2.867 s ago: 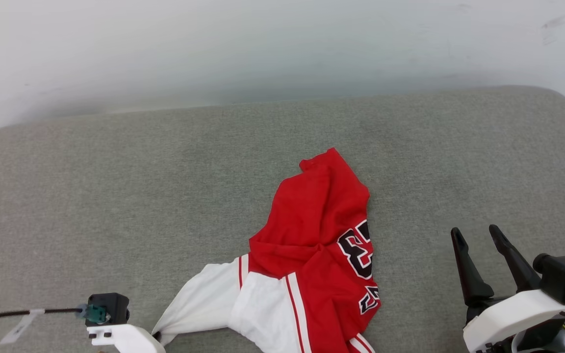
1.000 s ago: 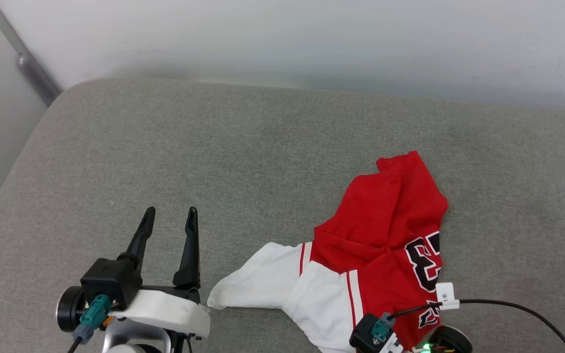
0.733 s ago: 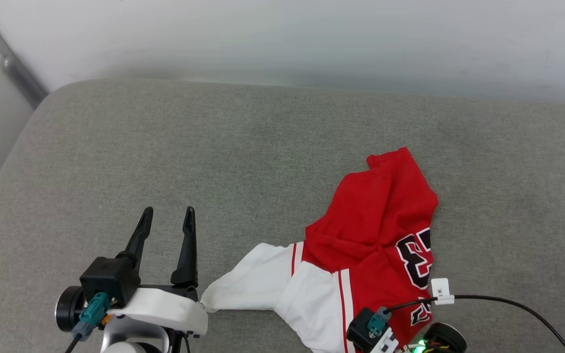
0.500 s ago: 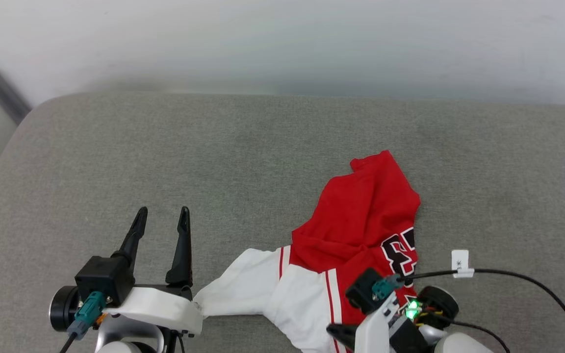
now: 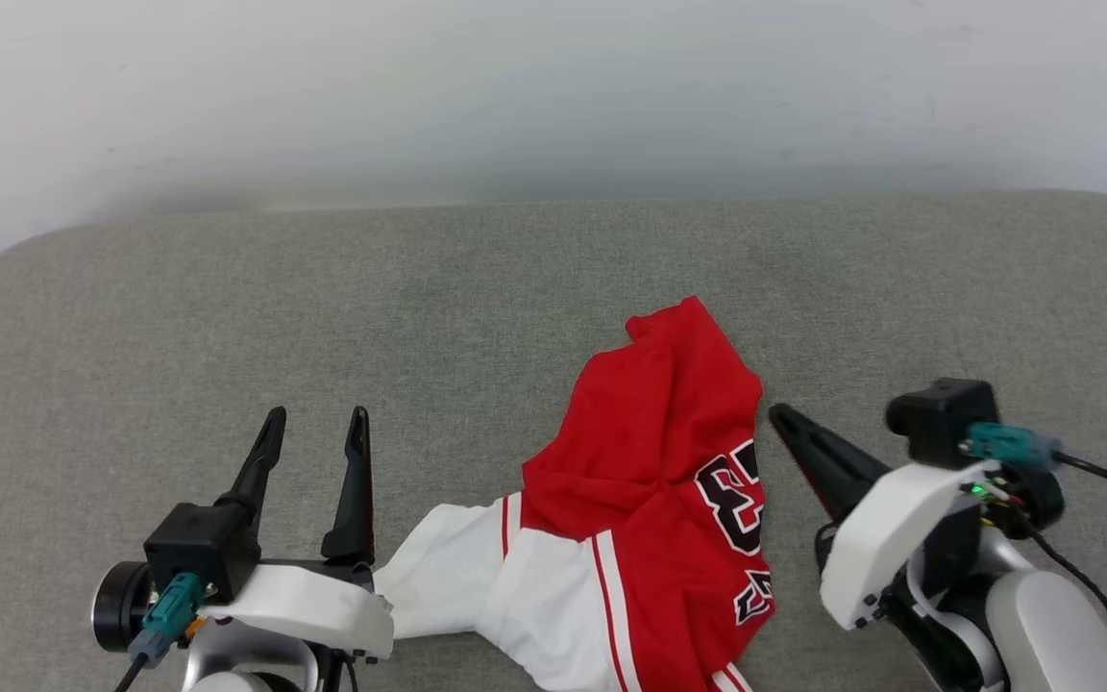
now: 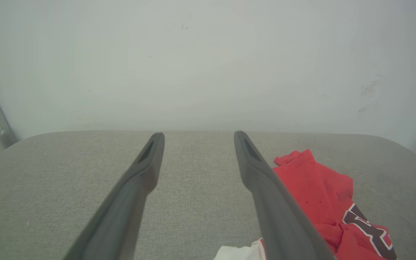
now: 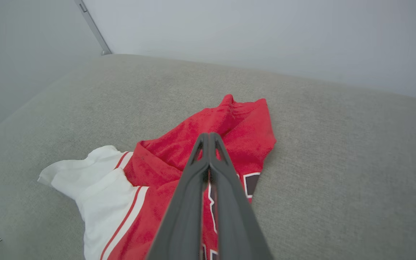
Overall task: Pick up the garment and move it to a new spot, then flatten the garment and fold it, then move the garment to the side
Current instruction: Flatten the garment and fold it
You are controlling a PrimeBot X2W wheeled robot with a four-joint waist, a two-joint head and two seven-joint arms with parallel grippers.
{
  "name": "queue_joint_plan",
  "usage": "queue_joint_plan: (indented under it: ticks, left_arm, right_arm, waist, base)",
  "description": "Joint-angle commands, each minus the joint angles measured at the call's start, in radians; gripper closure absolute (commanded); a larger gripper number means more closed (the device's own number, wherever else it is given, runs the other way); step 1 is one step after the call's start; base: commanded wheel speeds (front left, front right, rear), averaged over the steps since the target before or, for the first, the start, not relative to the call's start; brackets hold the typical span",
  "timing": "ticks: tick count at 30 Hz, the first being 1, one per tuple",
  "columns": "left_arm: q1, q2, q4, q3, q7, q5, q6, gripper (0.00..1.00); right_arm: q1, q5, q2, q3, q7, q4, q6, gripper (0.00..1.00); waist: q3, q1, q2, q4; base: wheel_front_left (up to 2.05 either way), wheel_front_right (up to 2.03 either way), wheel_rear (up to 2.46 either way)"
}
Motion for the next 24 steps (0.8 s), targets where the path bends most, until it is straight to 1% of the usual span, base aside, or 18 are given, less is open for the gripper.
queue_joint_plan:
  ticks: [1,5,6,11,12,13,14,20,24]
  left_arm:
    - [0.007,0.005,0.003,-0.002,0.000,-0.004,-0.001,0.00]
    - [0.013,0.008,0.010,-0.002,0.000,-0.006,-0.001,0.00]
    - [0.015,0.008,0.012,-0.002,0.000,-0.008,0.000,0.00]
    - [0.025,0.013,0.016,0.004,0.001,-0.013,0.006,0.00]
    - [0.031,0.014,0.016,0.005,0.001,-0.013,0.007,0.00]
    - [0.037,0.015,0.016,0.004,0.003,-0.015,0.008,0.00]
    - [0.040,0.016,0.015,0.004,0.003,-0.016,0.009,0.00]
    - [0.034,0.018,0.012,-0.005,0.010,-0.017,0.010,0.00]
    - [0.029,0.016,0.014,-0.006,0.006,-0.020,0.011,0.00]
  right_arm:
    - [0.027,-0.028,0.020,-0.049,-0.041,-0.002,-0.001,1.00]
    - [0.090,-0.101,0.061,-0.174,-0.151,0.007,-0.001,1.00]
    - [0.103,-0.114,0.068,-0.191,-0.172,0.007,-0.001,1.00]
    - [0.143,-0.140,0.083,-0.228,-0.198,0.016,-0.001,1.00]
    - [0.150,-0.143,0.084,-0.230,-0.194,0.019,-0.001,0.80]
    - [0.156,-0.143,0.087,-0.230,-0.194,0.018,-0.001,0.14]
    - [0.162,-0.141,0.088,-0.231,-0.186,0.019,-0.001,0.00]
    - [0.167,-0.130,0.080,-0.230,-0.138,0.016,-0.001,0.00]
    - [0.150,-0.099,0.063,-0.195,-0.077,0.001,-0.001,0.00]
  waist:
    - [-0.001,0.0000,0.0000,-0.001]
    - [-0.009,0.0000,0.0000,-0.004]
    - [-0.012,0.0000,0.0000,-0.005]
    - [-0.022,0.0000,0.0000,-0.014]
    - [-0.025,0.0000,0.0000,-0.017]
    - [-0.028,0.0000,0.0000,-0.019]
    - [-0.029,0.0000,0.0000,-0.020]
    - [-0.035,0.0000,0.0000,-0.019]
    - [-0.033,0.0000,0.0000,-0.014]
  base:
    - [0.00,0.00,0.00]
    - [0.00,0.00,0.00]
    - [0.00,0.00,0.00]
    - [0.00,0.00,0.00]
    - [0.00,0.00,0.00]
    - [0.00,0.00,0.00]
    - [0.00,0.00,0.00]
    - [0.00,0.00,0.00]
    - [0.00,0.00,0.00]
